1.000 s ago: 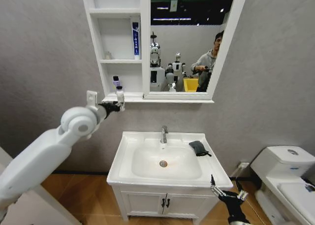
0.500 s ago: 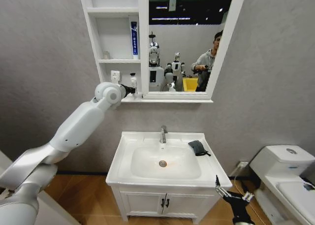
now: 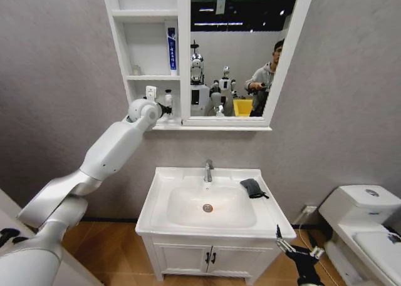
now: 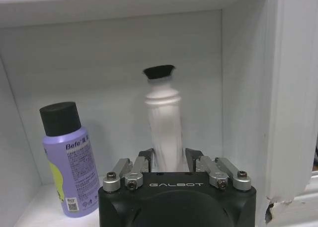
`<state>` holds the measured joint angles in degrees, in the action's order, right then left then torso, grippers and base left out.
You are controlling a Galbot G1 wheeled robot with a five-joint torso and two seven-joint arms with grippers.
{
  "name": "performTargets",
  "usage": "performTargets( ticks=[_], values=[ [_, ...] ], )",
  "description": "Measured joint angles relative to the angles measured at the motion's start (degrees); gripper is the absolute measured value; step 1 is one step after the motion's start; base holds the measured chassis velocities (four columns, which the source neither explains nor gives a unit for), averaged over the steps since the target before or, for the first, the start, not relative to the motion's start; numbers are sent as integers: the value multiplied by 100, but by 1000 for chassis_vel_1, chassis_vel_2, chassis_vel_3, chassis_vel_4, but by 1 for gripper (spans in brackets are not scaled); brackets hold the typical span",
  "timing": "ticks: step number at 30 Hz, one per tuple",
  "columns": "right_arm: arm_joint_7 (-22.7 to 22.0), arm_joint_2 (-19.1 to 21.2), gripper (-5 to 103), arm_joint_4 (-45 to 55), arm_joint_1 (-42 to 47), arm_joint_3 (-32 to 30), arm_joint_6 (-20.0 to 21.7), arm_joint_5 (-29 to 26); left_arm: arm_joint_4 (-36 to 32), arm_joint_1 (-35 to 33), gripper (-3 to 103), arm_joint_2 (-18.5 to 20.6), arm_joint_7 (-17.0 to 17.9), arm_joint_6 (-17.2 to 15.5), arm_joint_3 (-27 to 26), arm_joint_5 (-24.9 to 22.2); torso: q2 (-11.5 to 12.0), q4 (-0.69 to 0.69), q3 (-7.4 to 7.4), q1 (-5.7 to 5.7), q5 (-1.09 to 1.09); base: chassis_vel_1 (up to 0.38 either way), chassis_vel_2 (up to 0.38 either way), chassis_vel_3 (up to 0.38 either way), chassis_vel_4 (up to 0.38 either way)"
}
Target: Move facial cleanser and shampoo from washbasin to cabinet, then wipe washbasin with towel.
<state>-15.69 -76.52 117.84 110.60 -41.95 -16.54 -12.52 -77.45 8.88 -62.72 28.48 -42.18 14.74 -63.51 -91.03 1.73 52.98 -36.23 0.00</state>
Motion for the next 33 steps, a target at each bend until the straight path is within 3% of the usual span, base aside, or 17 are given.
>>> performTargets(
  ticks=[7,9,10,12,13,15,16,19,20,22,23,25,26,28,30,32,33],
  values=[
    [1,4,100,16,7,-8,-5,-9,-268,-251,59,198,5,28,-102,-45,0,0,0,0,0,0,0,0,0],
    [-8,-1,100,51,3,7,7,2,-724,-551,76,485,-104,193,-176,-139,0,1,0,0,-1,0,0,0,0],
    [-8,-1,100,51,3,7,7,2,-724,-551,76,485,-104,193,-176,-139,0,1,0,0,-1,0,0,0,0],
    [-126,-27,100,52,-34,15,19,78,-1438,-1226,86,1040,-746,759,-406,-37,0,2,0,0,-2,0,0,0,0],
    [-126,-27,100,52,-34,15,19,78,-1438,-1226,86,1040,-746,759,-406,-37,0,2,0,0,-2,0,0,0,0],
    [-179,-44,100,51,-34,14,21,82,-2032,-1877,97,1608,-1196,1280,-651,276,0,-4,0,0,-4,0,0,0,0],
    [-179,-44,100,51,-34,14,21,82,-2032,-1877,97,1608,-1196,1280,-651,276,0,-4,0,0,-4,0,0,0,0],
    [-184,-61,100,53,36,27,4,112,-3167,-3883,100,2378,-1665,2110,-1741,1091,0,-3,-1,2,-5,0,0,0,0],
    [-184,-61,100,53,36,27,4,112,-3167,-3883,100,2378,-1665,2110,-1741,1091,0,-3,-1,2,-5,0,0,0,0],
    [-196,-85,100,58,-40,19,22,67,-3718,-5401,100,2550,-1666,2300,-2761,1469,-1,2,-2,2,0,0,0,0,0],
    [-196,-85,100,58,-40,19,22,67,-3718,-5401,100,2550,-1666,2300,-2761,1469,-1,2,-2,2,0,0,0,0,0],
    [-234,-43,100,46,-186,-4,90,-54,-4165,-7117,100,2544,-1690,2445,-3914,1897,-1,0,-1,1,-1,0,0,0,0],
    [-234,-43,100,46,-186,-4,90,-54,-4165,-7117,100,2544,-1690,2445,-3914,1897,-1,0,-1,1,-1,0,0,0,0],
    [-252,3,100,31,-308,-3,151,-124,-4547,-8695,100,2193,-1756,2578,-4817,2329,-1,-3,-1,1,-1,0,0,0,0],
    [-257,11,100,31,-342,11,177,-148,-4671,-9143,100,1984,-1778,2621,-5080,2492,-1,-3,-1,1,-1,0,0,0,0],
    [-245,37,100,35,-389,76,250,-203,-5088,-10280,100,1173,-1864,2795,-5617,3042,-1,-2,-1,2,0,0,0,0,0],
    [-245,37,100,35,-389,76,250,-203,-5088,-10280,100,1173,-1864,2795,-5617,3042,-1,-2,-1,2,0,0,0,0,0]
  ],
)
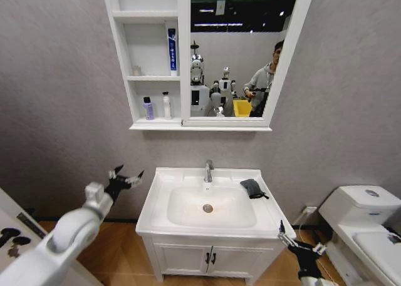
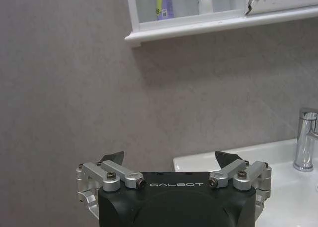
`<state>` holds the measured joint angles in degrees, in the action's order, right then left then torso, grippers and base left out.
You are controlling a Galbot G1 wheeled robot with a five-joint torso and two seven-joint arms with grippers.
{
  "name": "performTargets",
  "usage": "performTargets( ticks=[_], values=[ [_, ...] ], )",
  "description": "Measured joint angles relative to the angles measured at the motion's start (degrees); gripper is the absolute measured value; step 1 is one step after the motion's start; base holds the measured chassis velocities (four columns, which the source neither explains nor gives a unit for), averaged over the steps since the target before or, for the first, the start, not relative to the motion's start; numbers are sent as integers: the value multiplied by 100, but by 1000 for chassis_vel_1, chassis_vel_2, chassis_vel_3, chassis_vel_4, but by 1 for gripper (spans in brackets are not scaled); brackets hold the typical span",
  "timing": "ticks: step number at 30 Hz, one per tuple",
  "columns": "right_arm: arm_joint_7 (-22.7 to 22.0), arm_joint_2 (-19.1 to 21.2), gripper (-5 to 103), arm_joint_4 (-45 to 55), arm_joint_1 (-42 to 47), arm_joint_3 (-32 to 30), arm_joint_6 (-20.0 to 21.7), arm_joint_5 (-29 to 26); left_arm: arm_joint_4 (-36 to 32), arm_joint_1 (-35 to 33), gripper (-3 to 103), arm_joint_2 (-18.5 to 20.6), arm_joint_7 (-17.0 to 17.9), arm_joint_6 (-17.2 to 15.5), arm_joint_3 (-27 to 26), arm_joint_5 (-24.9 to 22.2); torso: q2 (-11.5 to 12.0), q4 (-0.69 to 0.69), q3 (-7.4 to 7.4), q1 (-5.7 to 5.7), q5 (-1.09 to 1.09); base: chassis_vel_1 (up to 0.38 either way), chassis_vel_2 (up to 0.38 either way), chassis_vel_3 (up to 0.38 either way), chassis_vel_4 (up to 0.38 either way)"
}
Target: Move facial cleanser and shampoo from washbasin to cabinet, then wipe washbasin with towel.
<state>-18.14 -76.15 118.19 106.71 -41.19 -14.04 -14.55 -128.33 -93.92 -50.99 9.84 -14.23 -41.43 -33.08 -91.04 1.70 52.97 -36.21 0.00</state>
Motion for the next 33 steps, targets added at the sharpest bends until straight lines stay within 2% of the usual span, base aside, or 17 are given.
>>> performTargets(
  ticks=[2,3,5,6,9,13,15,16,18,19,20,22,25,28,29,31,33],
  values=[
    [50,42,100,4,-54,33,28,-43,-411,-792,100,-744,-104,91,-153,454,0,0,0,1,0,0,0,0,0],
    [50,42,100,4,-54,33,28,-43,-411,-792,100,-744,-104,91,-153,454,0,0,0,1,0,0,0,0,0],
    [118,99,100,19,-122,39,96,-153,-749,-1178,100,-1178,-119,109,-156,711,0,1,0,1,2,0,0,0,0],
    [118,99,100,19,-122,39,96,-153,-749,-1178,100,-1178,-119,109,-156,711,0,1,0,1,2,0,0,0,0],
    [217,209,100,110,-225,27,323,-385,-1043,-1439,100,-1517,-127,66,-156,902,1,2,1,-1,3,0,0,0,0],
    [238,274,100,187,-299,20,530,-574,-1061,-1446,100,-1549,-132,53,-157,918,1,2,1,-2,1,0,0,0,0],
    [230,423,100,213,-577,-5,1025,-920,-1061,-1419,100,-1549,-133,42,-145,918,1,5,1,-2,0,0,0,0,0],
    [230,423,100,213,-577,-5,1025,-920,-1061,-1419,100,-1549,-133,42,-145,918,1,5,1,-2,0,0,0,0,0],
    [210,766,100,-33,-1200,-13,1618,-1269,-1052,-1396,100,-1544,-133,35,-132,909,1,4,1,-1,2,0,0,0,0],
    [210,766,100,-33,-1200,-13,1618,-1269,-1052,-1396,100,-1544,-133,35,-132,909,1,4,1,-1,2,0,0,0,0],
    [189,997,100,-249,-1576,-21,1872,-1420,-1045,-1385,100,-1539,-133,34,-126,904,2,-1,2,-2,2,0,0,0,0],
    [134,1466,100,-794,-2308,126,2267,-1724,-1037,-1368,100,-1533,-131,29,-117,896,2,2,2,-3,2,0,0,0,0],
    [124,1713,100,-1196,-2804,327,2448,-1913,-1033,-1360,100,-1530,-131,27,-112,890,2,2,3,-3,0,0,0,0,0],
    [271,2030,100,-2508,-4276,1102,2560,-2038,-1022,-1345,100,-1524,-128,23,-105,881,3,0,3,-4,0,0,0,0,0],
    [271,2030,100,-2508,-4276,1102,2560,-2038,-1022,-1345,100,-1524,-128,23,-105,881,3,0,3,-4,0,0,0,0,0],
    [429,2026,100,-3353,-5017,1654,2561,-1929,-1019,-1336,100,-1521,-129,21,-101,877,3,-1,3,-4,1,0,0,0,0],
    [499,1989,100,-3662,-5266,1882,2561,-1867,-1017,-1334,100,-1519,-129,21,-99,875,3,1,3,-4,2,0,0,0,0]
  ],
)
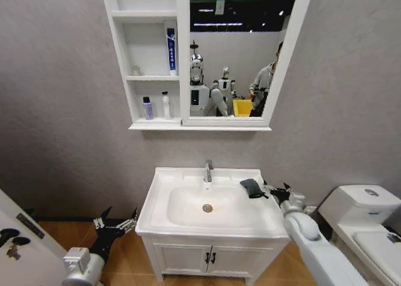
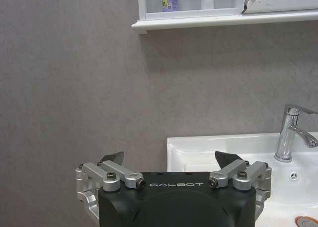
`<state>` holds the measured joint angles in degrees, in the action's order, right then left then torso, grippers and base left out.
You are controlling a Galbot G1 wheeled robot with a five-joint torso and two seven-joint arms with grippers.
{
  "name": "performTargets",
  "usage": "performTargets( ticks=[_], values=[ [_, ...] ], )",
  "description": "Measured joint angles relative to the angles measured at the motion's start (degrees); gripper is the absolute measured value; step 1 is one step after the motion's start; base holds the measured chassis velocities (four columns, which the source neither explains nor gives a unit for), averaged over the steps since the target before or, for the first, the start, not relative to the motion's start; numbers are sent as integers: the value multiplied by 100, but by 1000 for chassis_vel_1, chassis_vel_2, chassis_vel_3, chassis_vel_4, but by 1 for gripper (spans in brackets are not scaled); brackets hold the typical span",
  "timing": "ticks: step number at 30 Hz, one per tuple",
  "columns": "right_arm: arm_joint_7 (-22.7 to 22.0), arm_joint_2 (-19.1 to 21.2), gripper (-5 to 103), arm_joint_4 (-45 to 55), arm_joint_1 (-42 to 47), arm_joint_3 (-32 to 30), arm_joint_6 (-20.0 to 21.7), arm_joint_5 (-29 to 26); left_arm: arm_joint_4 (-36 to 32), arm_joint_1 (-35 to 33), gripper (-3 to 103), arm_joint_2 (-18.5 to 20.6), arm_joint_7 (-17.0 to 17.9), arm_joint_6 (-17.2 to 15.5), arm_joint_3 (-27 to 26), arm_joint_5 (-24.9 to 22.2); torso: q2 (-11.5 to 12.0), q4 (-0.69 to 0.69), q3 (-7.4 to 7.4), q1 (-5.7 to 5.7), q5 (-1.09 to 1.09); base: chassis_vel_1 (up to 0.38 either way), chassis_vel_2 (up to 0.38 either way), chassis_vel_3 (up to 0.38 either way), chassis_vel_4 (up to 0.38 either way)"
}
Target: Move facial cleanser and shampoo from washbasin to cabinet, then wipe washbasin with towel.
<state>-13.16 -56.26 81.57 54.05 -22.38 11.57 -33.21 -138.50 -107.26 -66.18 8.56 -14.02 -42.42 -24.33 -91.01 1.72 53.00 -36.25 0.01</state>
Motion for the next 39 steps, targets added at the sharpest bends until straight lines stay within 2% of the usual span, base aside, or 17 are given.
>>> performTargets(
  ticks=[4,8,24,37,39],
  values=[
    [217,-163,100,-706,-511,515,-25,117,3,8,100,2,0,-2,5,-5,0,1,-1,1,-1,0,0,0,0],
    [352,-318,100,-1147,-764,721,-124,297,6,12,100,4,2,-3,8,-7,-1,0,-1,1,-2,0,0,0,0],
    [552,-416,100,-1781,-716,708,-302,503,13,20,100,9,6,-6,13,-13,-2,1,-2,2,-1,0,0,0,0],
    [626,-518,102,-2208,-1335,968,-343,528,14,20,100,10,10,-7,15,-14,-1,-1,-2,2,-2,0,0,0,0],
    [644,-545,100,-2298,-1386,994,-342,546,14,20,100,10,10,-7,15,-15,-2,-1,-2,2,-2,0,0,0,0]
  ],
)
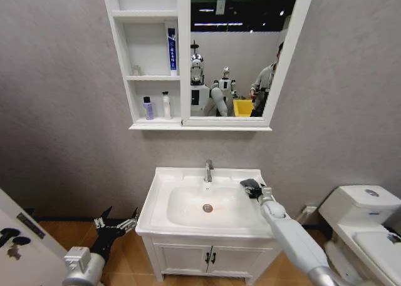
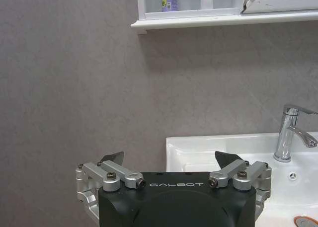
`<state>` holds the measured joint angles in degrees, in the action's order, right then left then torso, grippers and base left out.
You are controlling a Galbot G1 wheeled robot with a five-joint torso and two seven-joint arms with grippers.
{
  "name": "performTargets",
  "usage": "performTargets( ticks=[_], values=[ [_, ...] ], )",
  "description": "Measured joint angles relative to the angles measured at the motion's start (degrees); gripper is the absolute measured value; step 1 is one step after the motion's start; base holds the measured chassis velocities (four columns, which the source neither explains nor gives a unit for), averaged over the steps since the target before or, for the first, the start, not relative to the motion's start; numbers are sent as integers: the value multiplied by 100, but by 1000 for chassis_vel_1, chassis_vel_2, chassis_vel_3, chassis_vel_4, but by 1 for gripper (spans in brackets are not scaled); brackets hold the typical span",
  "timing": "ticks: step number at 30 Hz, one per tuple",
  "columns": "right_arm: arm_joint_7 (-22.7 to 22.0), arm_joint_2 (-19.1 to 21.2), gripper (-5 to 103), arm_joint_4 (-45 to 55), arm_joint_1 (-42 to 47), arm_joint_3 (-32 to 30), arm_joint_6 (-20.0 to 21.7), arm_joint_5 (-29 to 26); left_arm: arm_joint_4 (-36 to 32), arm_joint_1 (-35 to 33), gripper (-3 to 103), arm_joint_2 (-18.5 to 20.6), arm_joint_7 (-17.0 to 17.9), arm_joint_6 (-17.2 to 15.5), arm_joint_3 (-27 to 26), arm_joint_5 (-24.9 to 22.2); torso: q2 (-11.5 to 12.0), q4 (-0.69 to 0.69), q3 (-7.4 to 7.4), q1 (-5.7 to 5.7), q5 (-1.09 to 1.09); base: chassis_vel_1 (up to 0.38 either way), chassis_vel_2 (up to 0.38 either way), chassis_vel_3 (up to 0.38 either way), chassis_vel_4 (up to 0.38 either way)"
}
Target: Move facial cleanser and shampoo from washbasin to cabinet, then wipe washbasin with towel.
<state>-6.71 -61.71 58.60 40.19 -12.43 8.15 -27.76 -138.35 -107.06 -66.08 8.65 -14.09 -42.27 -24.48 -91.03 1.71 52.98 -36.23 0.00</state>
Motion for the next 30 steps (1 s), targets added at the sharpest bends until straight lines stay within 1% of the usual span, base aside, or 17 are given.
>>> performTargets(
  ticks=[2,3,6,7,9,11,12,15,16,17,19,20,21,22,23,25,30],
  values=[
    [33,-41,89,-90,-1,23,48,20,0,0,100,0,0,0,0,0,0,0,0,0,1,0,0,0,0],
    [33,-41,89,-90,-1,23,48,20,0,0,100,0,0,0,0,0,0,0,0,0,1,0,0,0,0],
    [87,-55,73,-89,105,9,67,28,0,0,100,0,0,0,0,0,0,2,0,0,-1,0,0,0,0],
    [87,-55,73,-89,105,9,67,28,0,0,100,0,0,0,0,0,0,2,0,0,-1,0,0,0,0],
    [128,-50,62,-65,179,-28,64,32,0,-1,100,0,0,0,0,0,-1,1,-1,0,-2,0,0,0,0],
    [146,-27,56,-43,204,-38,65,32,0,0,100,0,0,0,0,0,-1,1,-1,0,-1,0,0,0,0],
    [146,-27,56,-43,204,-38,65,32,0,0,100,0,0,0,0,0,-1,1,-1,0,-1,0,0,0,0],
    [147,32,40,73,289,-98,108,19,0,0,100,0,0,0,0,0,0,0,0,0,0,0,0,0,0],
    [147,32,40,73,289,-98,108,19,0,0,100,0,0,0,0,0,0,0,0,0,0,0,0,0,0],
    [131,59,35,181,352,-131,167,-1,0,0,100,0,0,0,0,0,0,0,0,0,1,0,0,0,0],
    [104,94,35,335,432,-159,227,-32,0,0,100,1,0,0,0,0,0,1,0,0,1,0,0,0,0],
    [5,143,24,719,616,-204,339,-102,0,0,100,1,0,0,0,0,0,3,0,0,3,0,0,0,0],
    [-87,182,19,1093,777,-217,437,-195,0,0,100,1,-1,-1,1,0,0,3,0,-1,4,0,0,0,0],
    [-179,225,19,1462,924,-215,537,-306,0,0,100,1,0,0,1,-1,0,3,0,0,3,0,0,0,0],
    [-179,225,19,1462,924,-215,537,-306,0,0,100,1,0,0,1,-1,0,3,0,0,3,0,0,0,0],
    [-386,308,9,2296,1270,-98,715,-464,1,0,100,0,1,-1,1,-1,0,1,0,0,-3,0,0,0,0],
    [-604,173,5,2710,1528,297,803,-301,1,0,100,1,0,-1,1,-1,0,1,0,1,0,0,0,0,0]
  ],
)
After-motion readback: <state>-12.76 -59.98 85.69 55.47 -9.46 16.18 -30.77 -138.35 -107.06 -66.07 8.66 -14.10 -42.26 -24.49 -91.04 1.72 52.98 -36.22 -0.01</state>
